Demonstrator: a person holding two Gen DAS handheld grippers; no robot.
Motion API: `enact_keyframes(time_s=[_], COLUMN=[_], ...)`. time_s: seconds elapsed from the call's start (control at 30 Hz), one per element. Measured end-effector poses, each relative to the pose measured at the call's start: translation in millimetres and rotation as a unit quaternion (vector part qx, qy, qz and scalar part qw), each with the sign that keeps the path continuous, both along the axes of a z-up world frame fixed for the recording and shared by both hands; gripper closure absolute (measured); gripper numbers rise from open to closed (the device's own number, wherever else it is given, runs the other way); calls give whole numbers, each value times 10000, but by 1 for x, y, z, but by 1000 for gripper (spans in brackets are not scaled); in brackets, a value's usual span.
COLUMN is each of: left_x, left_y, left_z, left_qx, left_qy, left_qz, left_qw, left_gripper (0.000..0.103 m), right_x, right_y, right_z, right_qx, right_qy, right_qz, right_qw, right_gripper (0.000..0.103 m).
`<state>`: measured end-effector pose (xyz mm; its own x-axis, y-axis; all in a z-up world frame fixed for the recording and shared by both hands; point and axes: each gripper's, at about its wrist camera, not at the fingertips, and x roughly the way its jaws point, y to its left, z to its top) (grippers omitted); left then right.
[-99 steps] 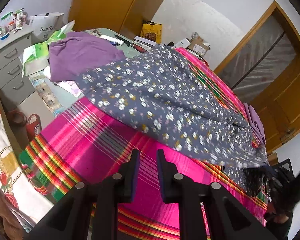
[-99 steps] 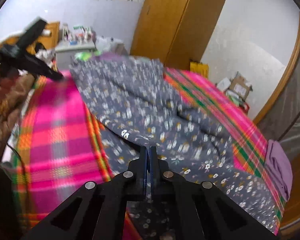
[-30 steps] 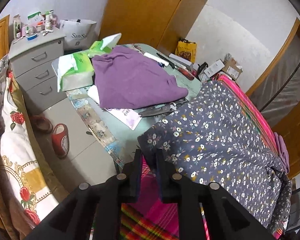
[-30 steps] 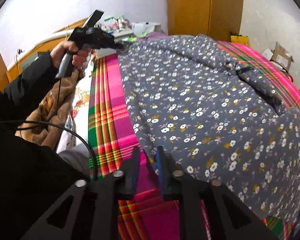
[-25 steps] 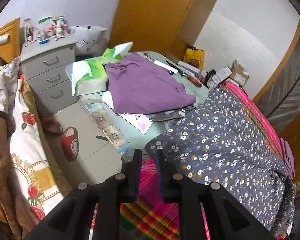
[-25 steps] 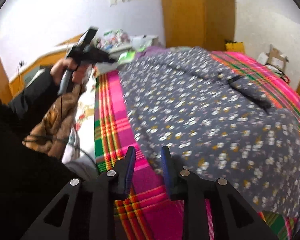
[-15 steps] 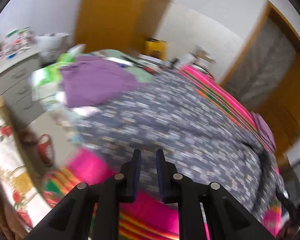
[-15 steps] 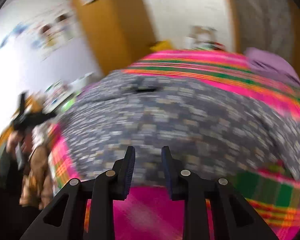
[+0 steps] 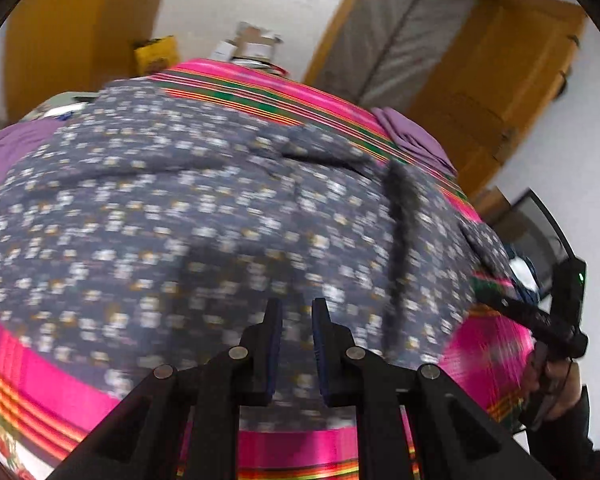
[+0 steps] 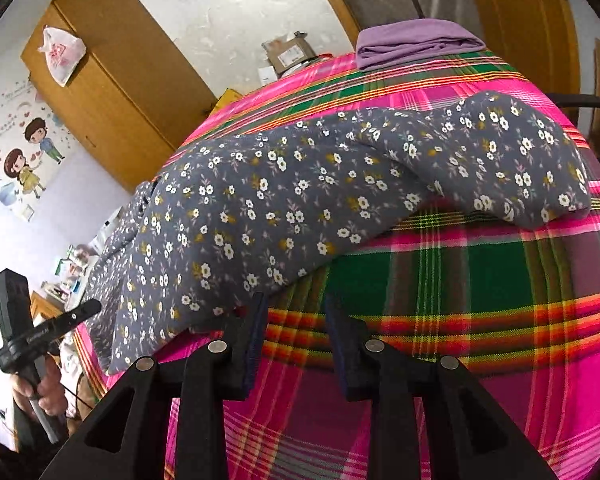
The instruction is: Fold clothes
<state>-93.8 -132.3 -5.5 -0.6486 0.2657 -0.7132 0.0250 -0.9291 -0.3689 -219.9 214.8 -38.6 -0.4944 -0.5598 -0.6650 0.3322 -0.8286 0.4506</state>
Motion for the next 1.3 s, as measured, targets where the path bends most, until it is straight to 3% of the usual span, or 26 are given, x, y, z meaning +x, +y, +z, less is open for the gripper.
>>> enact_keyframes(time_s=[0.17,0.3,0.57,0.97,1.17,1.2,1.27,1.3], left_x=[0,0,-8,-22,-26,-26,-26,-26], left_y=[33,51,72,80,77,76,74,73], left_z=[3,3,-4,-10,-11,-11,-12,-12], left_qx=[-72,-127,-242,-277,-228,-219,-202,-191], left_qy=[14,37,-85,-235,-277,-276,-279,-288], left_qz=[-432,-684,-946,-994,-927,-916,-901,-895], left_qw=[9990,9976,9952,9944,9950,9952,9953,9954], left_gripper=[87,87,87,85,85,85,85,85], right_x=[-8,-13,-20,-16,-30,-32,-39,-40], right_y=[4,2,0,-3,-2,-1,2,5], right_z=[-5,-6,-5,-4,-6,-6,-8,-9], right_qx=[-189,-383,-489,-650,-956,-1042,-1139,-1162], right_qy=[-69,-90,-171,-349,-464,-486,-502,-515], right_qz=[-191,-207,-171,25,-183,-243,-386,-474], right_qw=[9996,9990,9985,9973,9942,9931,9915,9908], right_gripper=[71,56,55,55,55,55,68,79])
